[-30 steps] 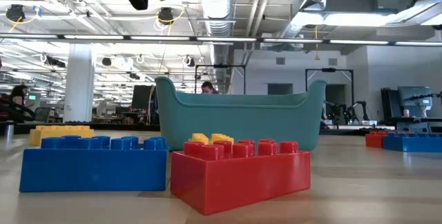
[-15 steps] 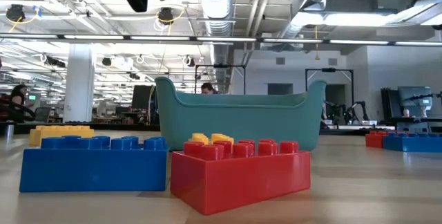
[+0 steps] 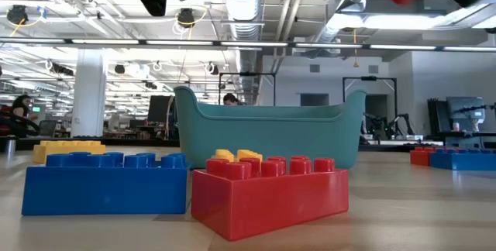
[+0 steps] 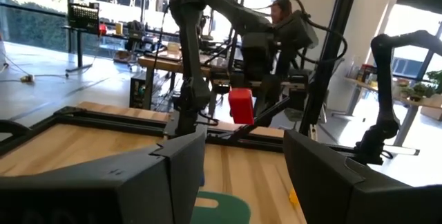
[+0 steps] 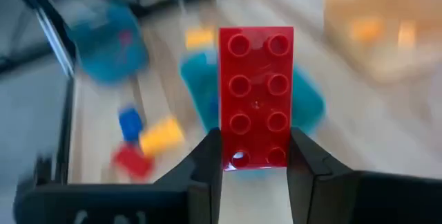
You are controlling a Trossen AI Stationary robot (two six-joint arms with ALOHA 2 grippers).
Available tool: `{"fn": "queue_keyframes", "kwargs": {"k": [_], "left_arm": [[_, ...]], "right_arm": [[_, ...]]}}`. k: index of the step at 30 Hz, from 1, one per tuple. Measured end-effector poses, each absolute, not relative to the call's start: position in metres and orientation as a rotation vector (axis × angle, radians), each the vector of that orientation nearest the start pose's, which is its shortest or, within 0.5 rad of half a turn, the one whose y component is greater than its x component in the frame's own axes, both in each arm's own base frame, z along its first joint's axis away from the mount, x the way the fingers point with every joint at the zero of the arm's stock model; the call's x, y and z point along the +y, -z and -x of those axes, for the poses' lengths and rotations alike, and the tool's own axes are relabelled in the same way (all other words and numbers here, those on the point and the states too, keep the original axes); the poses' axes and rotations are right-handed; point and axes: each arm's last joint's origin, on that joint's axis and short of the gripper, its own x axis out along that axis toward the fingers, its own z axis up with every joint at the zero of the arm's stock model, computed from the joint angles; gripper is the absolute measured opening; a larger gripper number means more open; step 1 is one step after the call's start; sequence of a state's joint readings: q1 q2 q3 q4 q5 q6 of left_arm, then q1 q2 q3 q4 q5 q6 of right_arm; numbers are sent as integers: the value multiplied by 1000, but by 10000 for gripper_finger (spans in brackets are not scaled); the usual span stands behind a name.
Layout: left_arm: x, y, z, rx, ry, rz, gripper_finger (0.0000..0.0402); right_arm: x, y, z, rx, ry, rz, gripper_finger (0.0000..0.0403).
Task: Sort & place blocks by color
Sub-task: Put the red game piece into the blue bin
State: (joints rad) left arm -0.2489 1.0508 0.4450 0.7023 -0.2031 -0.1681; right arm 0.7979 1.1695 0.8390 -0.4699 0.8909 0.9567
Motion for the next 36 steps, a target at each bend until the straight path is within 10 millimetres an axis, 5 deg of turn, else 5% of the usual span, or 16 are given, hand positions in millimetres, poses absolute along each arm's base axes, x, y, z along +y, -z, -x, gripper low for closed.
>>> {"fn": "queue_keyframes", "kwargs": {"k": [8, 13, 26, 36], "left_arm": [[-49, -236, -226, -22, 5, 202, 185], [-54, -232, -231, -35, 46, 231, 194], [-64, -227, -234, -52, -86, 290, 302], [-68, -222, -254, -23, -146, 284, 347]], "right_arm": [[139, -254, -215, 256, 375, -185, 118], [122, -250, -250, 185, 205, -137, 120], [62, -219, -311, -31, -58, -175, 121], [54, -203, -350, -12, -149, -210, 122]]}}
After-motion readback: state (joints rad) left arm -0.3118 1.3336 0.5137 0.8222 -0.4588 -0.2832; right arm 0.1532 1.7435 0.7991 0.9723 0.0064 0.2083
